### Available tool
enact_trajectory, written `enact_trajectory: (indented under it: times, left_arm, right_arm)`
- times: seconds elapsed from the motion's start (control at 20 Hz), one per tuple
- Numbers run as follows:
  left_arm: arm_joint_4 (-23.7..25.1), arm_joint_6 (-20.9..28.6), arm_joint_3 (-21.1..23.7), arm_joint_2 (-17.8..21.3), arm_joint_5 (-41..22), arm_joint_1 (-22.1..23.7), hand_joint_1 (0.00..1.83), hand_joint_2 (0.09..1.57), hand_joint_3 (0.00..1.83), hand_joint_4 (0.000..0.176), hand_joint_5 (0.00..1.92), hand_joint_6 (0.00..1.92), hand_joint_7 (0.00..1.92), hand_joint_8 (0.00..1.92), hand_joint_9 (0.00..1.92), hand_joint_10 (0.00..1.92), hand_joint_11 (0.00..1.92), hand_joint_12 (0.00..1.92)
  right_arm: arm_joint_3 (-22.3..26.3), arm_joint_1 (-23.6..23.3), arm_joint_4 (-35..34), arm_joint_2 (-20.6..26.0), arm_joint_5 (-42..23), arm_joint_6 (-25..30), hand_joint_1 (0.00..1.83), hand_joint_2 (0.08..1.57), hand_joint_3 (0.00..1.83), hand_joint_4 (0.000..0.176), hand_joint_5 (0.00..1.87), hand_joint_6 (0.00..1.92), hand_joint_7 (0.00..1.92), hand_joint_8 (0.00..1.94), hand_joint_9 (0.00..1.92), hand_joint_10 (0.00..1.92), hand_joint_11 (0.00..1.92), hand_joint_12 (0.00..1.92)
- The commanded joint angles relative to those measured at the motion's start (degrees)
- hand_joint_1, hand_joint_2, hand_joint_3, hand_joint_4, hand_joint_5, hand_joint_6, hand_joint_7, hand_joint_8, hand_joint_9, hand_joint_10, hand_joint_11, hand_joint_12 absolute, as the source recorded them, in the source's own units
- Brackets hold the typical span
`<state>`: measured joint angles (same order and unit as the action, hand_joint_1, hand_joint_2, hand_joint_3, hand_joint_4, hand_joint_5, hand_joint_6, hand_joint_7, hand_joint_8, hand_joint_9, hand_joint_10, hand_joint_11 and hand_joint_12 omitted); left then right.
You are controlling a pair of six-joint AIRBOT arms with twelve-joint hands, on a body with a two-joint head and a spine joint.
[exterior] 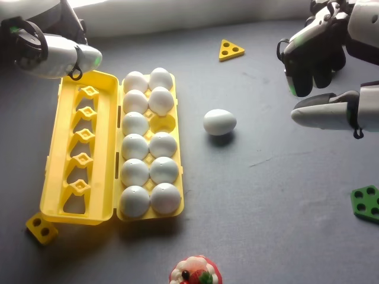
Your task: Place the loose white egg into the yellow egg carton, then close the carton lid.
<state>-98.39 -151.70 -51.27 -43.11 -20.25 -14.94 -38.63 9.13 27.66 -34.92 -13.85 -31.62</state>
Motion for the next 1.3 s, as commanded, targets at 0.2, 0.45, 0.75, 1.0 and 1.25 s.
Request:
enact_trajectory:
  times: [0.2,0.45,0.75,1.0,1.25]
  left_arm:
    - [1.97,-0.26,0.35,0.35,0.07,0.61,0.61,1.30,0.04,0.033,0.16,0.00,0.24,0.01,0.22,0.01,0.00,0.91]
    - [1.98,-0.26,0.46,0.36,0.35,0.57,0.59,1.31,0.02,0.022,0.17,0.00,0.24,0.00,0.19,0.00,0.00,0.75]
    - [-3.91,-7.11,0.44,0.35,0.32,0.55,0.58,1.32,0.01,0.036,0.17,0.01,0.25,0.01,0.20,0.01,0.00,0.83]
    - [-5.19,-7.33,0.03,0.61,2.00,-0.53,0.54,1.34,0.01,0.036,0.15,0.00,0.23,0.00,0.20,0.00,0.00,0.85]
    - [-5.42,-7.27,0.02,0.49,-0.24,0.49,0.58,1.32,0.00,0.035,0.18,0.01,0.25,0.01,0.21,0.01,0.00,0.89]
  right_arm:
    - [0.39,-0.88,-1.47,0.45,-5.90,-0.05,0.44,1.20,0.00,0.000,0.12,0.11,0.11,0.00,0.00,0.42,0.00,0.72]
    - [0.51,-0.78,-1.84,0.62,-5.75,-0.33,0.44,1.19,0.00,0.000,0.12,0.07,0.12,0.01,0.00,0.38,0.00,0.67]
    - [1.56,3.03,-18.07,1.93,-5.32,-14.37,0.61,1.15,0.00,0.000,0.10,0.02,0.08,0.00,0.00,0.25,0.00,0.28]
    - [-0.84,7.20,-32.42,0.50,-4.19,-16.00,0.69,1.15,0.00,0.000,0.17,0.04,0.09,0.00,0.00,0.29,0.00,0.84]
    - [-7.37,6.99,-48.34,-7.05,-1.04,-27.71,0.73,1.16,0.00,0.000,0.29,0.12,0.10,0.00,0.00,0.25,0.00,0.94]
